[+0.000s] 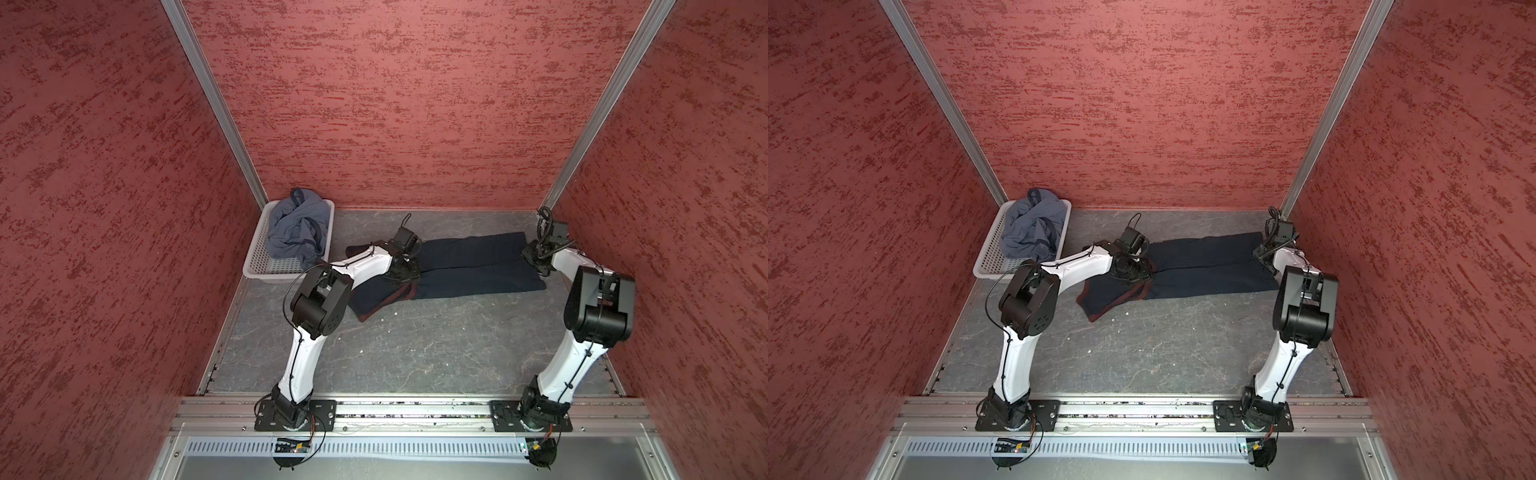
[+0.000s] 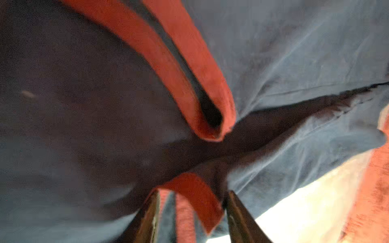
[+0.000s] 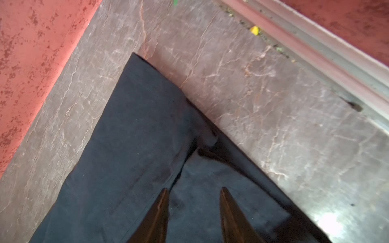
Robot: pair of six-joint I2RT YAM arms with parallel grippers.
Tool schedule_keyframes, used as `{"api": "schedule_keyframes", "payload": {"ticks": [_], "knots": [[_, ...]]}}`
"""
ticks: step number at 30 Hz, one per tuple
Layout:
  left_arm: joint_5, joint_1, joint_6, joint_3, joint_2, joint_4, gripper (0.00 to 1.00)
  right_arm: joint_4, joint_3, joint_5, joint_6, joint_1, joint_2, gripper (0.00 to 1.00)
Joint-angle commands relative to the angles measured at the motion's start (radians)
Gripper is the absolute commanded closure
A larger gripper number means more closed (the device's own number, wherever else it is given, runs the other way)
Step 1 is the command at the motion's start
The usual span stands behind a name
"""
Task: Fold and stack tank tops
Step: Fold the tank top at the top-center of the table, then smooth out the tank top at the center of the table.
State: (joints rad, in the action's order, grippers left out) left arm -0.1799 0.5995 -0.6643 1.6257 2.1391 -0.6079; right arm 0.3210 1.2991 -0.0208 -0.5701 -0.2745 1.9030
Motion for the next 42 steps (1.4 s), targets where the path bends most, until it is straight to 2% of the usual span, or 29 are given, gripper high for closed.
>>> {"api": "schedule_keyframes", "payload": {"ticks": [1, 7, 15, 19, 22, 27, 38, 42], "knots": [[0.115, -0.005, 0.033, -0.025, -0.091, -0.027, 0.42, 0.009, -0.023, 0.060, 0.017, 0.024, -0.097, 0.54], [0.215, 0.031, 0.057, -0.182, -0.267, -0.053, 0.30, -0.002, -0.166, -0.015, 0.040, 0.109, -0.248, 0.50], [0.325, 0.080, 0.029, -0.526, -0.551, -0.166, 0.29, -0.013, -0.371, -0.120, 0.079, 0.189, -0.445, 0.48], [0.365, 0.090, -0.014, -0.629, -0.625, -0.238, 0.29, -0.012, -0.448, -0.140, 0.085, 0.199, -0.510, 0.48], [0.372, 0.079, -0.047, -0.675, -0.619, -0.247, 0.29, -0.022, -0.485, -0.142, 0.086, 0.201, -0.519, 0.48], [0.352, 0.035, -0.023, -0.702, -0.559, -0.131, 0.37, -0.034, -0.493, -0.155, 0.084, 0.201, -0.498, 0.48], [0.369, -0.079, 0.039, -0.589, -0.474, -0.061, 0.65, -0.033, -0.488, -0.151, 0.082, 0.200, -0.485, 0.47], [0.343, -0.122, 0.060, -0.549, -0.438, -0.053, 0.71, -0.036, -0.477, -0.155, 0.084, 0.200, -0.463, 0.47]]}}
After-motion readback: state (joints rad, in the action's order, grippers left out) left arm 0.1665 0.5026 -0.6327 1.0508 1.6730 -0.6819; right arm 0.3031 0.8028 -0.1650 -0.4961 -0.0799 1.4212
